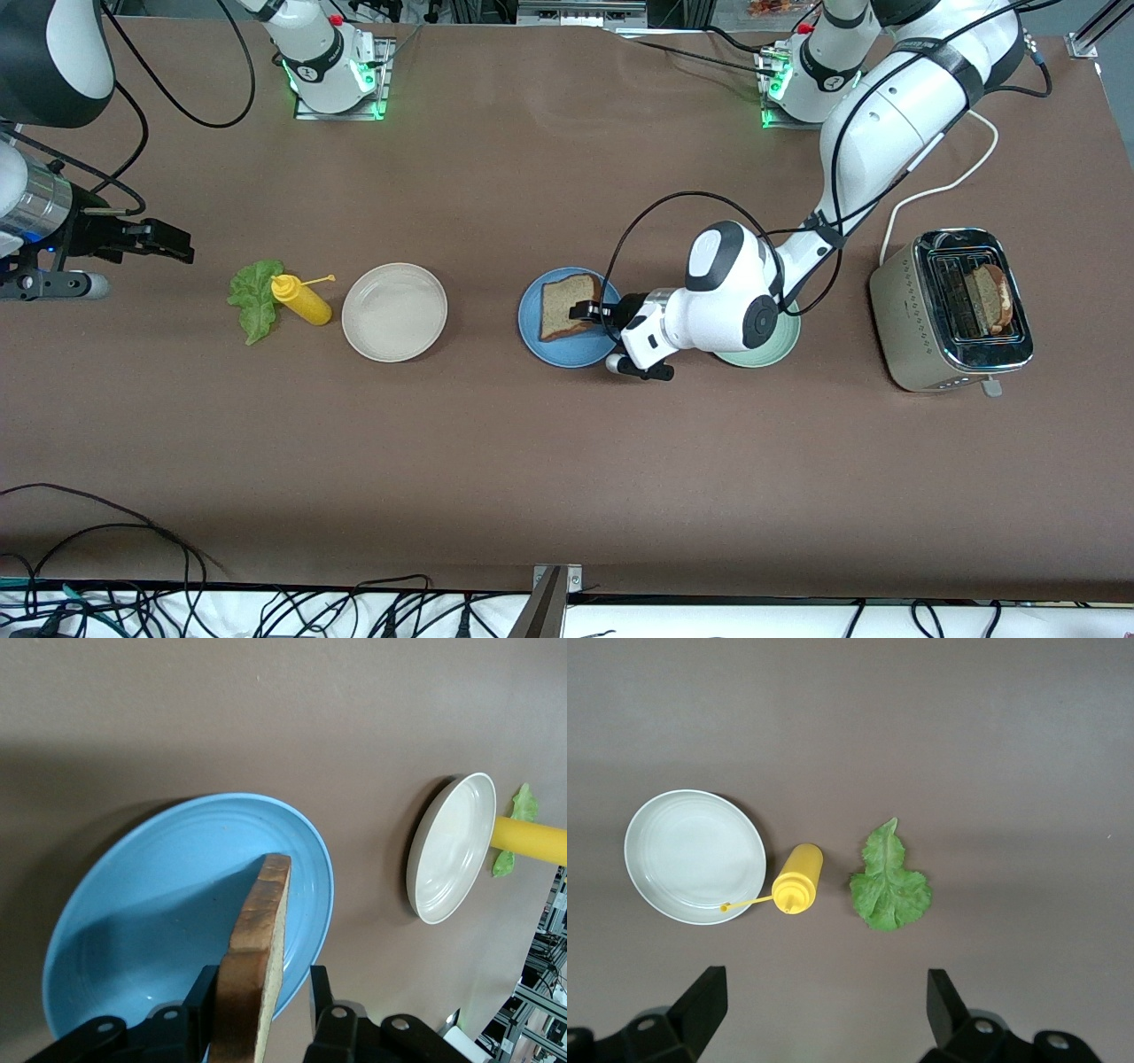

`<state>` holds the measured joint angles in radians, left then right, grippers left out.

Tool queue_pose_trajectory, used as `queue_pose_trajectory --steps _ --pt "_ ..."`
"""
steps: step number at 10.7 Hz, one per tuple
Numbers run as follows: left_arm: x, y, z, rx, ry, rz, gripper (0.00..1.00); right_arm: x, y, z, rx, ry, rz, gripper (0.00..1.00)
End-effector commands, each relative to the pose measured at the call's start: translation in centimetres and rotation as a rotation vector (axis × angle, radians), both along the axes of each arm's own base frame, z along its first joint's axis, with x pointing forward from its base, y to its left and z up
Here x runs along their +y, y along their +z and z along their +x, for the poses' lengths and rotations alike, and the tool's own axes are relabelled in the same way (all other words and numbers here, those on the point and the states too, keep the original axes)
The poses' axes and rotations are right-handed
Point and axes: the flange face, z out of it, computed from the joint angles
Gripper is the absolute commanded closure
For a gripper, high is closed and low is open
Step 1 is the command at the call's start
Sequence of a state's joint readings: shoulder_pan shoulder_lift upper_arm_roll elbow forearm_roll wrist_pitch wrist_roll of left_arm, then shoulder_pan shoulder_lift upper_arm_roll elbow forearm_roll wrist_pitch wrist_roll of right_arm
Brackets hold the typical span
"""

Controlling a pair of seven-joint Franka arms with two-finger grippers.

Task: Make sandwich in blue plate with both arms
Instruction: 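Lower the bread onto the blue plate and open the left gripper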

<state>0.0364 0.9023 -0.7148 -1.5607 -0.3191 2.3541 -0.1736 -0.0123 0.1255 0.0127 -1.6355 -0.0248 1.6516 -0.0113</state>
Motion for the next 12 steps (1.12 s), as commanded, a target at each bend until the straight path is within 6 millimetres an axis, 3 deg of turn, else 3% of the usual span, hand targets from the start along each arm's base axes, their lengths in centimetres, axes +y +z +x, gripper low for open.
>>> queue_pose_trajectory --steps 1,3,6,9,12 --pt "0.9 0.8 0.7 -0.029 -0.004 0.011 0.33 0.0 0.7 -0.3 0.001 0.004 -0.004 0.00" --pt "2.2 0.9 1.5 -0.043 0.011 0.030 0.00 0.0 0.6 -0.3 0.003 0.004 -0.004 0.00" --pt "3.9 3.2 2.1 -0.081 -0.006 0.081 0.00 0.0 0.6 -0.3 0.003 0.007 -0.003 0.00" --pt "6.4 7.2 2.2 -0.095 -0.089 0.172 0.00 0.0 0.5 -0.3 0.006 0.013 -0.002 0.00" --pt "11.6 14.3 2.0 -0.128 -0.183 0.350 0.00 0.0 0.3 -0.2 0.009 0.016 -0.002 0.00"
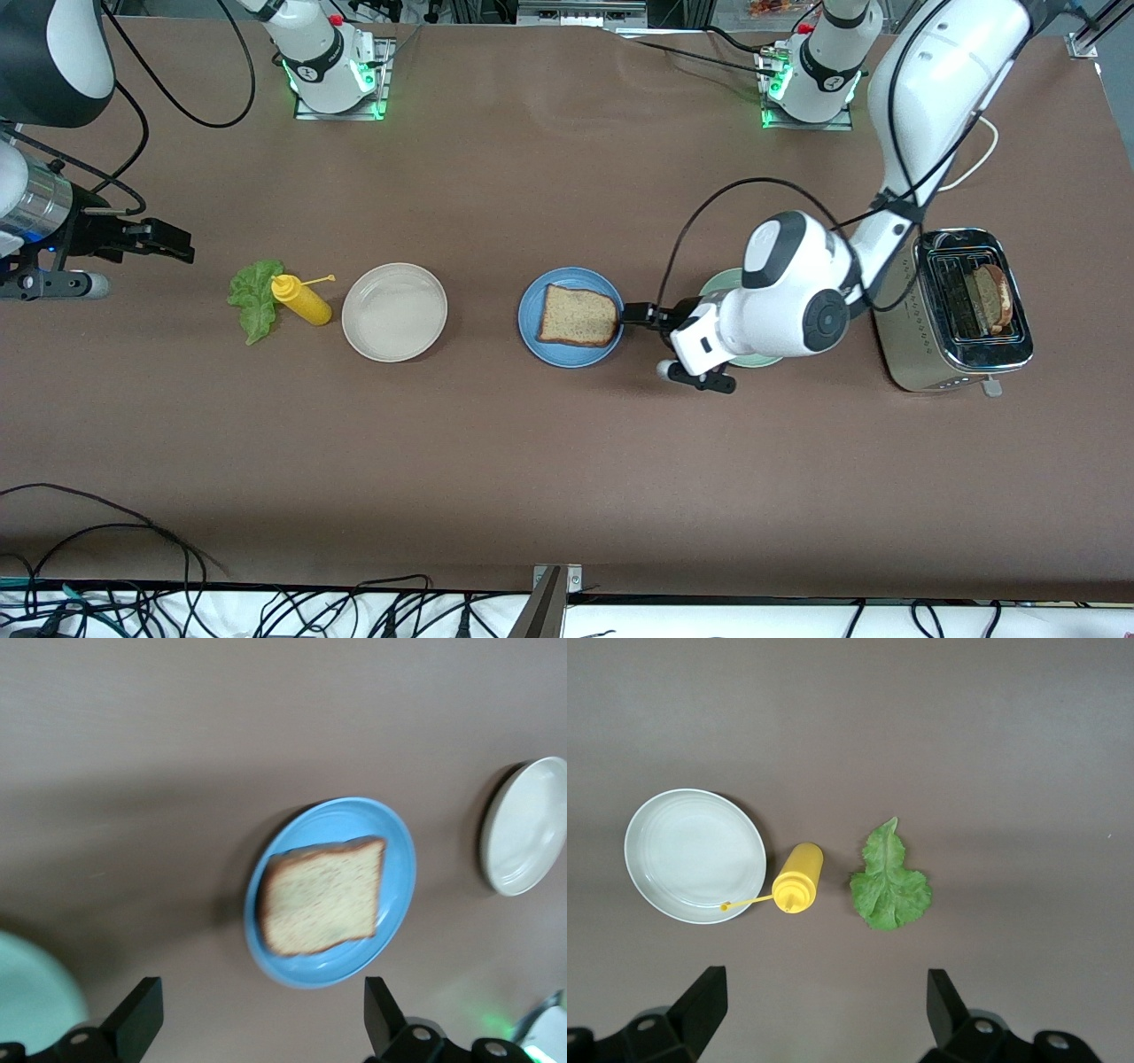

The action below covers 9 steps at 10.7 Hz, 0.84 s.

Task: Make sandwich in blue plate with both arms
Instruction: 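Return the left gripper to rest while the right gripper reaches the lettuce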

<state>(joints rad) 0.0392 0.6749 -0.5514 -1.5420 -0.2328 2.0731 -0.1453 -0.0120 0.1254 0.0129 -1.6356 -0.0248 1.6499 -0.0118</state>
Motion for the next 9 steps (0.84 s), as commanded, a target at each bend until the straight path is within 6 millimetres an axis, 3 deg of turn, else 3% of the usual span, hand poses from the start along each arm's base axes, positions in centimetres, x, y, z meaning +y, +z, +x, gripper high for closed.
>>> queue_pose_trajectory --steps 1,4,6,9 --pt "5.0 8.2 -1.3 -0.067 -0.116 0.222 0.00 0.0 0.3 -0.2 0.007 0.015 -0.004 0.00" --pt "10.1 16.0 -2.0 -0.144 -0.121 0.358 0.00 0.0 -0.8 -0.1 0.029 0.014 -0.002 0.00" --pt "15.3 21.4 -3.1 -0.193 -0.179 0.368 0.00 -0.7 -3.7 0.8 0.078 0.023 0.002 0.00" --pt "22.4 28.7 -5.8 -0.225 -0.114 0.384 0.00 -3.6 -9.7 2.2 0.159 0.090 0.036 0.00"
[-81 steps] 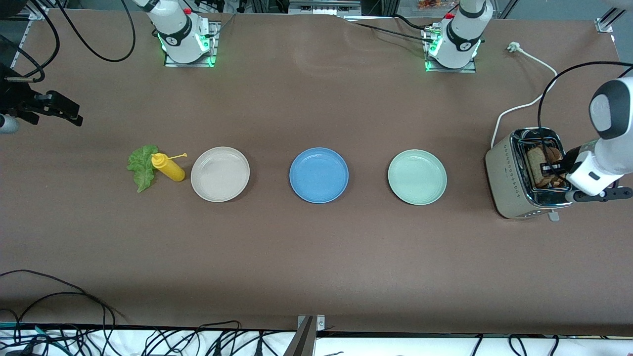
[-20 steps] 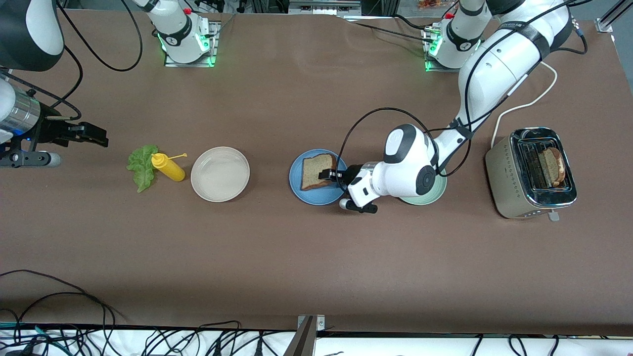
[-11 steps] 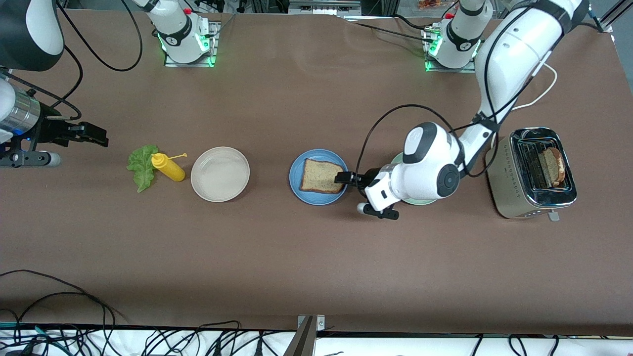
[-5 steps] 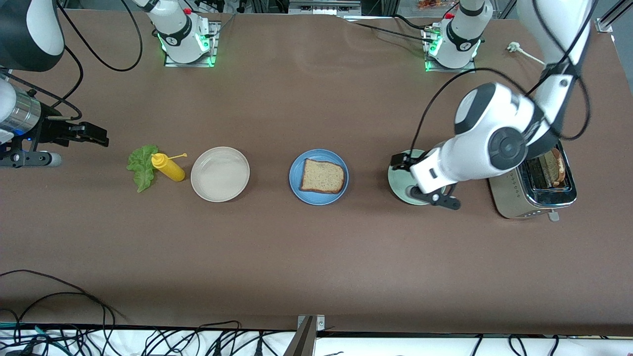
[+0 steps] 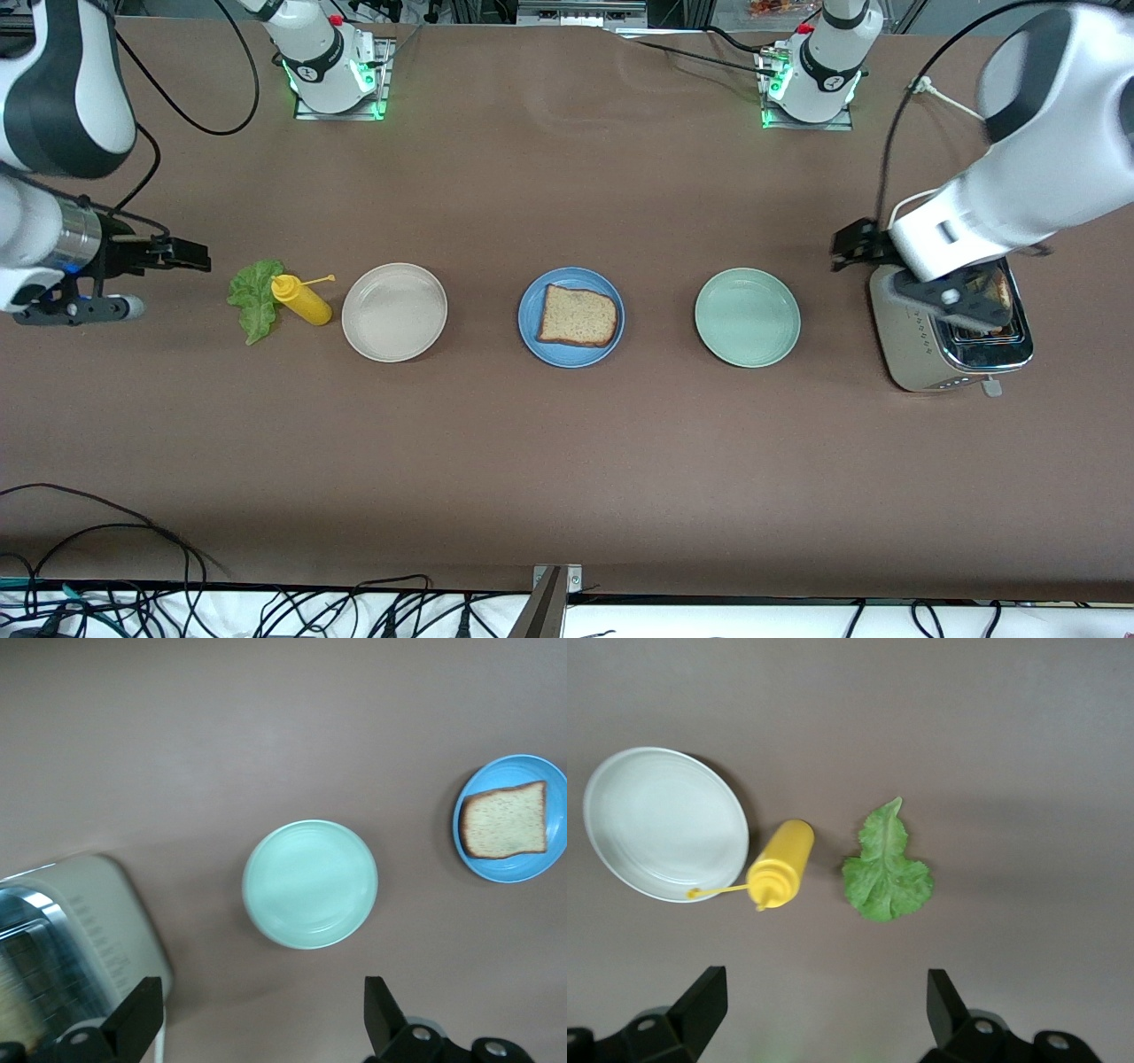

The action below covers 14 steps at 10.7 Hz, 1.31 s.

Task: Make sandwich in blue plate with both arms
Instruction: 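Return the left gripper to rest while the right gripper reaches the lettuce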

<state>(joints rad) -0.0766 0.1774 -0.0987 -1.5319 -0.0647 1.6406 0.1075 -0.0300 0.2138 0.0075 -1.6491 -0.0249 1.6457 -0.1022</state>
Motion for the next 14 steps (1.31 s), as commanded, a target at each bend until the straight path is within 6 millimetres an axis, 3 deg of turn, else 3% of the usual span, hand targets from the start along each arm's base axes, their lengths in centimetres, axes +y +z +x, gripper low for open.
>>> queue_pose_trajectory --steps 1,2,3,6,9,11,12,13,14 --pt "6.0 6.0 -3.6 -0.014 0.051 -0.003 0.00 -3.5 -6.3 1.2 0.091 0.010 0.024 0.00" --pt "7.0 6.7 -3.8 -0.023 0.068 -0.003 0.00 -5.4 -9.6 1.5 0.131 -0.026 0.043 0.00" --pt "7.5 7.9 -4.4 -0.023 0.079 0.001 0.00 -5.9 -12.5 1.6 0.171 -0.032 0.054 0.00" --pt "8.4 11.0 -5.4 -0.022 0.090 0.028 0.00 -9.1 -18.8 1.9 0.191 -0.030 0.079 0.00" --pt "9.2 11.2 -5.7 -0.009 0.112 0.054 0.00 -9.7 -25.3 1.5 0.244 -0.014 0.112 0.00" --pt "9.4 11.4 -6.5 0.045 0.112 0.071 0.00 -9.4 -27.8 1.3 0.254 -0.045 0.161 0.06" --pt "9.4 11.6 -6.4 0.039 0.116 0.076 0.00 -9.5 -28.9 1.3 0.254 -0.049 0.162 0.11" --pt "9.1 12.0 -6.2 0.028 0.117 0.082 0.00 -9.7 -29.6 1.1 0.264 -0.052 0.165 0.27" --pt "9.2 12.1 -6.2 0.027 0.148 0.080 0.00 -9.8 -30.4 1.0 0.271 -0.056 0.166 0.51"
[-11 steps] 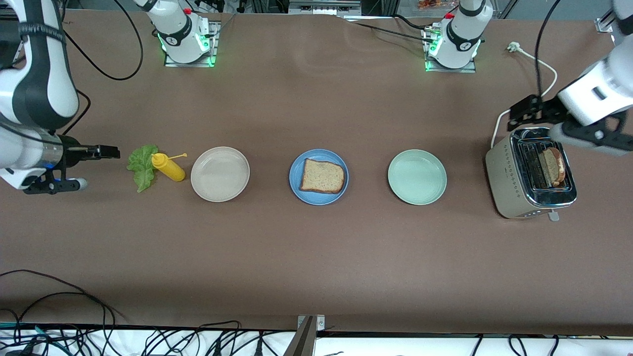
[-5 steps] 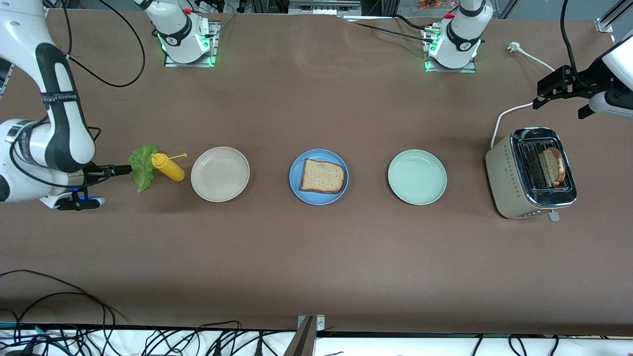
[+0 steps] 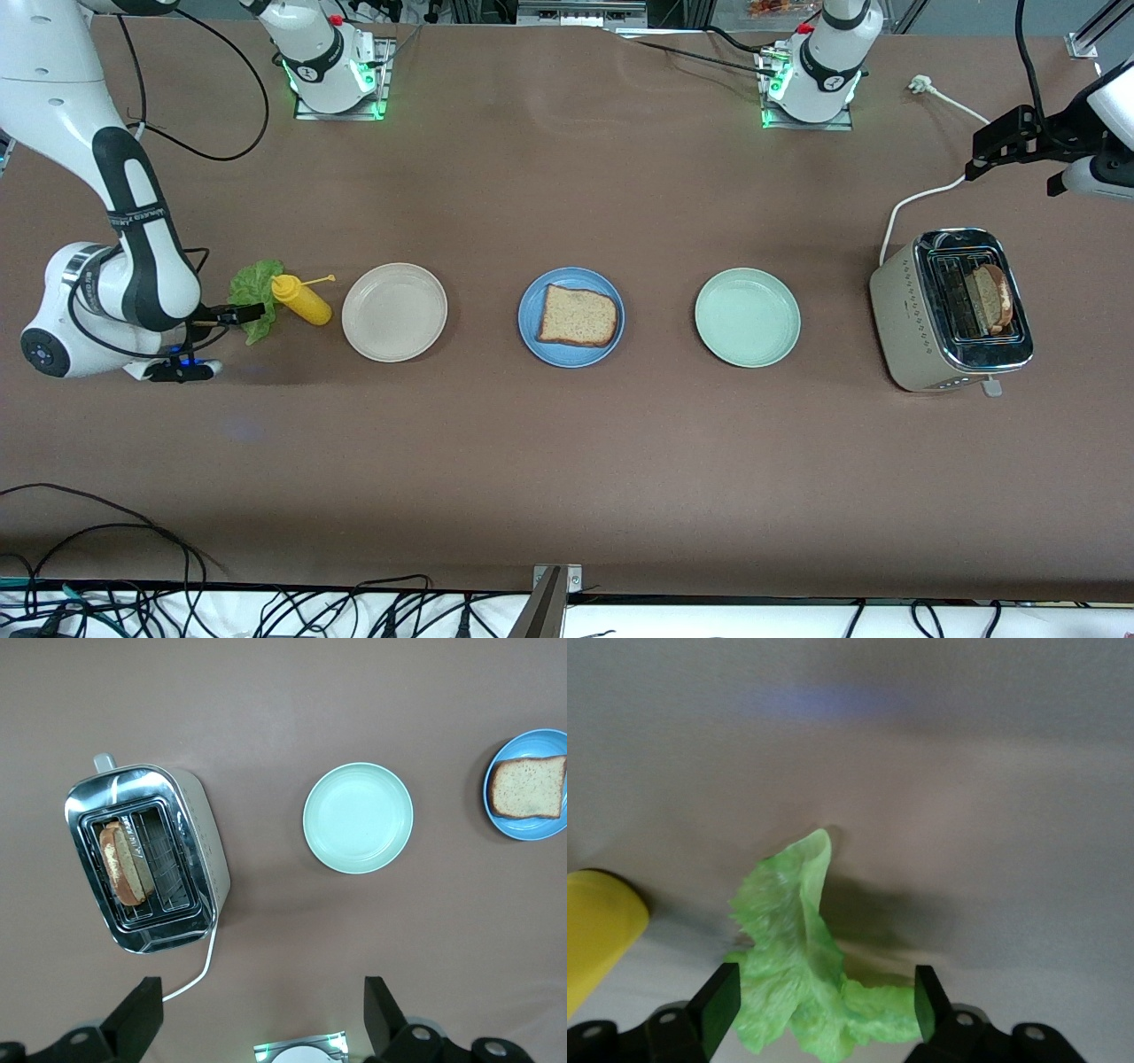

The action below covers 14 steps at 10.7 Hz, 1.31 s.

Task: Make sandwich in blue plate with both arms
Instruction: 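Grasp the green lettuce leaf with the right gripper and lift it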

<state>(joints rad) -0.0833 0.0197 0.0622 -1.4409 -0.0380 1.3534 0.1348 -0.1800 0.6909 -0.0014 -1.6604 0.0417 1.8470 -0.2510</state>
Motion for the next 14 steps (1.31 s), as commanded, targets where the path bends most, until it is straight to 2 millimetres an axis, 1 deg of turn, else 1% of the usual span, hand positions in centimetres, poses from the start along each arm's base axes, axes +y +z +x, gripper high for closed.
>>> queue_pose_trajectory --steps 1,3,4,5,6,7,8,9,11,13,14 --pt "-0.1 1.1 0.0 -0.003 0.061 0.042 0.00 -0.5 -1.1 0.1 -0.002 -0.009 0.031 0.75" --pt "0.3 1.1 0.0 -0.006 0.071 0.046 0.00 -0.6 -1.1 0.1 0.000 -0.007 0.031 0.98" --pt "0.3 1.1 0.0 -0.006 0.071 0.046 0.00 -0.5 -0.8 0.2 0.004 -0.013 0.028 1.00" --pt "0.5 1.1 0.0 -0.004 0.075 0.046 0.00 -0.1 -0.4 0.5 -0.001 -0.011 0.024 1.00" --pt "0.5 1.1 0.1 -0.004 0.075 0.046 0.00 -0.2 0.4 1.0 -0.009 -0.003 0.024 1.00" --pt "0.5 1.1 0.1 -0.004 0.076 0.047 0.00 0.0 1.8 1.5 0.006 0.010 0.023 1.00" --pt "0.8 1.0 0.0 -0.003 0.079 0.047 0.00 0.0 3.8 2.3 0.025 0.018 0.024 1.00" --pt "1.3 0.9 0.2 -0.001 0.089 0.047 0.00 -0.1 6.3 3.0 0.046 0.025 0.026 1.00" --pt "1.4 0.9 0.2 -0.001 0.092 0.047 0.00 -0.9 11.0 3.4 0.117 0.049 -0.003 1.00" --pt "1.5 0.8 0.2 0.001 0.092 0.047 0.00 -0.7 15.1 3.0 0.187 0.049 0.008 1.00" --pt "1.6 0.9 0.2 -0.001 0.097 0.045 0.00 -0.4 16.7 2.8 0.211 0.051 0.012 1.00"
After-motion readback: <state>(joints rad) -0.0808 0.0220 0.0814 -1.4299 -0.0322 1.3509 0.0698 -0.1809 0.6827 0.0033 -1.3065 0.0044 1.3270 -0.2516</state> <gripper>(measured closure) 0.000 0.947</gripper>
